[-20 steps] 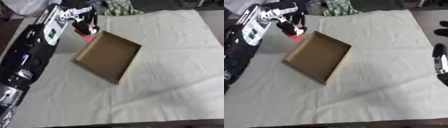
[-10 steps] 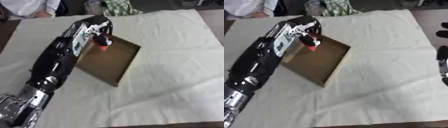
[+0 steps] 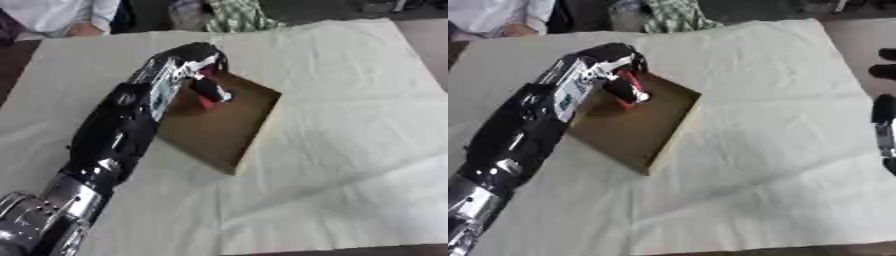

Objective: Pick up objects on the table and place them in the box.

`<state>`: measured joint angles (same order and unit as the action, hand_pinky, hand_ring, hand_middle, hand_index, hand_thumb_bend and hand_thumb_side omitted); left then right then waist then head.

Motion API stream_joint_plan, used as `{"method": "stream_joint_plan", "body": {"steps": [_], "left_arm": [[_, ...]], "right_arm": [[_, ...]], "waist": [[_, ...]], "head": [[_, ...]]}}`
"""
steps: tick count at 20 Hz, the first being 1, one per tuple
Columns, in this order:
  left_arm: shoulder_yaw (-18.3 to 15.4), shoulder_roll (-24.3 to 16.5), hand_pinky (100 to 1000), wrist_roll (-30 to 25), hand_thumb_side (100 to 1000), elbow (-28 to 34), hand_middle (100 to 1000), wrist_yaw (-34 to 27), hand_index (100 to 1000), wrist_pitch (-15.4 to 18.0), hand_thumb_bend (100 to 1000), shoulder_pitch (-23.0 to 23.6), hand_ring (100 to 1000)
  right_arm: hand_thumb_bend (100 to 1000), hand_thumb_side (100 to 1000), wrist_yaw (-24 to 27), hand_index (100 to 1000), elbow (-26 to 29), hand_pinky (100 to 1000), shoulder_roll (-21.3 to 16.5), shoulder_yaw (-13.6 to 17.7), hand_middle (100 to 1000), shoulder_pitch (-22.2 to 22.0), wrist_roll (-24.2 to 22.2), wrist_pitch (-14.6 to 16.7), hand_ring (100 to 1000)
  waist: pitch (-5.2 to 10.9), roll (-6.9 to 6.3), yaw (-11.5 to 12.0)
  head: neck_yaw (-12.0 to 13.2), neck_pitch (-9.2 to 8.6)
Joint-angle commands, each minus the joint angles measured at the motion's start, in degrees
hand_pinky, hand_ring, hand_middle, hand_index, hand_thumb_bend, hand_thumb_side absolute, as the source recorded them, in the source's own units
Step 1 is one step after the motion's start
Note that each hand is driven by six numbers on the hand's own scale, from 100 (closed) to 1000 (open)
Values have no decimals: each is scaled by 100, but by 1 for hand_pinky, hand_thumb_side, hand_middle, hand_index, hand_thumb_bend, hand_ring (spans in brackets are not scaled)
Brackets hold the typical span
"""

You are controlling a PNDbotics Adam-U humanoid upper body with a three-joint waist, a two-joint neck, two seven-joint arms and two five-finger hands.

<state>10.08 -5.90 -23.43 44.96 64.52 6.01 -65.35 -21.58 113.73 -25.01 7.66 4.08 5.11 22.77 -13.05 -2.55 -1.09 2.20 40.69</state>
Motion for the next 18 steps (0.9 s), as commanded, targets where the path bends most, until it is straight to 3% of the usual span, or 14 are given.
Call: {"method": "stream_joint_plan", "body": {"steps": [1, 2, 7, 12, 18], "left_arm": [[-38, -68, 633, 166, 545, 256, 690, -90, 875, 55, 436, -90, 761], [-49, -76, 656, 307, 559, 354, 710, -139, 886, 53, 432, -96, 779], [10, -160, 605, 789, 523, 771, 663, -483, 847, 40, 379, -97, 736], [164, -484, 592, 512, 530, 1449, 650, -1026, 831, 80, 340, -87, 723], [204, -1196, 572, 270, 540, 2861, 627, -2254, 814, -159, 287, 91, 701]], "right_arm": [[100, 846, 32, 782, 86, 872, -70, 1, 837, 30, -26, 1, 784], [100, 847, 31, 782, 86, 872, -68, -7, 837, 25, -35, -1, 784], [100, 847, 28, 783, 86, 872, -74, -20, 838, -6, -72, -8, 785], [100, 844, -2, 784, 86, 873, -134, 19, 839, -60, -42, -1, 788], [100, 839, -96, 787, 86, 875, -243, 113, 841, -164, 85, -1, 792]], "waist": [[89, 27, 9], [92, 31, 16], [119, 34, 53], [171, 18, 125], [273, 2, 281]], "head": [[-30, -1], [-35, -2], [-46, 29], [-97, 132], [-217, 269]]}}
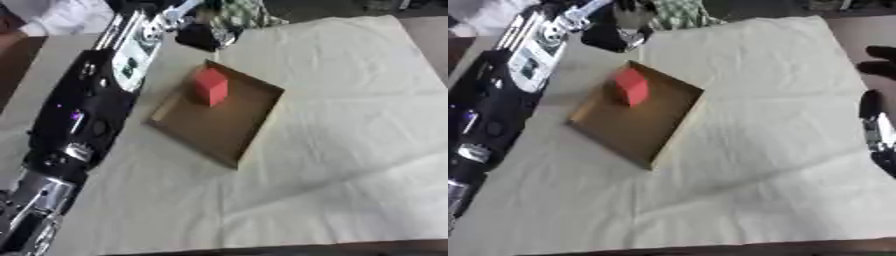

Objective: Pick up objects on the table and place them in the box.

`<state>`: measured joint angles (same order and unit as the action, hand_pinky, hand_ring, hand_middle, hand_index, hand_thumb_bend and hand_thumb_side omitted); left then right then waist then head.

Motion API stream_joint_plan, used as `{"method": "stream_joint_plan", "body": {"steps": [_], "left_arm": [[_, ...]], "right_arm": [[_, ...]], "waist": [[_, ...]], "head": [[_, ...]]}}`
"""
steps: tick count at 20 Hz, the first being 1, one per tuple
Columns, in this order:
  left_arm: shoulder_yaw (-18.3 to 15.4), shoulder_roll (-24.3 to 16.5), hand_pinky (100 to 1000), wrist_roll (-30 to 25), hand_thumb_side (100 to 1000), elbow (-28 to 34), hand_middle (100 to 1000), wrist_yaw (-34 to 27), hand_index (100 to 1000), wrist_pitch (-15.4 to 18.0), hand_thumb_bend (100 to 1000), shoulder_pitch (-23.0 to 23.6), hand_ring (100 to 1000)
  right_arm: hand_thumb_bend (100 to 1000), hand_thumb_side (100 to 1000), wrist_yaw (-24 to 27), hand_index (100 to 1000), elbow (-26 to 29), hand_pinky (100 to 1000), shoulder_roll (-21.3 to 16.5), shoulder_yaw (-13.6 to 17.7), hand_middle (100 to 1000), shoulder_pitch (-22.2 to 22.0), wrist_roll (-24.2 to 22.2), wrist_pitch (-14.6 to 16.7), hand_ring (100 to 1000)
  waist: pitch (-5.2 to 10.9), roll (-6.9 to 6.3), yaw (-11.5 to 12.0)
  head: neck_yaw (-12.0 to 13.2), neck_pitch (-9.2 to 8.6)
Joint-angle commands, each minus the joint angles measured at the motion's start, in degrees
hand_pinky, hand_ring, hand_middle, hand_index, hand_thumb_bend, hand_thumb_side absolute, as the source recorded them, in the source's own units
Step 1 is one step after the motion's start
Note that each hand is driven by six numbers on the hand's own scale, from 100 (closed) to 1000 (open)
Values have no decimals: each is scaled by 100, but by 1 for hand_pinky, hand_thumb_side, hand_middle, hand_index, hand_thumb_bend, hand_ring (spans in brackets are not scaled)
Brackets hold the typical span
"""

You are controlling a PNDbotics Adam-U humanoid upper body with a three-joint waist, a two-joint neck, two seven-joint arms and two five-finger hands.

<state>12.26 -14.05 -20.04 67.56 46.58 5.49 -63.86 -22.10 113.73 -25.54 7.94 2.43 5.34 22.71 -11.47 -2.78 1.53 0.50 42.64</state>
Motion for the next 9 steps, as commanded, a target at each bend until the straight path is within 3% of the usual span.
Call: {"method": "stream_joint_plan", "body": {"steps": [1, 9], "left_arm": [[-24, -487, 569, -89, 533, 824, 625, -657, 813, -176, 286, -20, 698], [-129, -1386, 560, 15, 495, 2394, 619, -1759, 809, -590, 293, 517, 688]], "right_arm": [[100, 838, -56, 787, 86, 875, -202, 92, 841, -12, 79, 7, 793], [100, 835, -150, 789, 86, 877, -262, 155, 843, -119, 185, 34, 797]], "waist": [[131, 30, 43], [216, 98, 217]], "head": [[-69, 86], [-182, 114]]}}
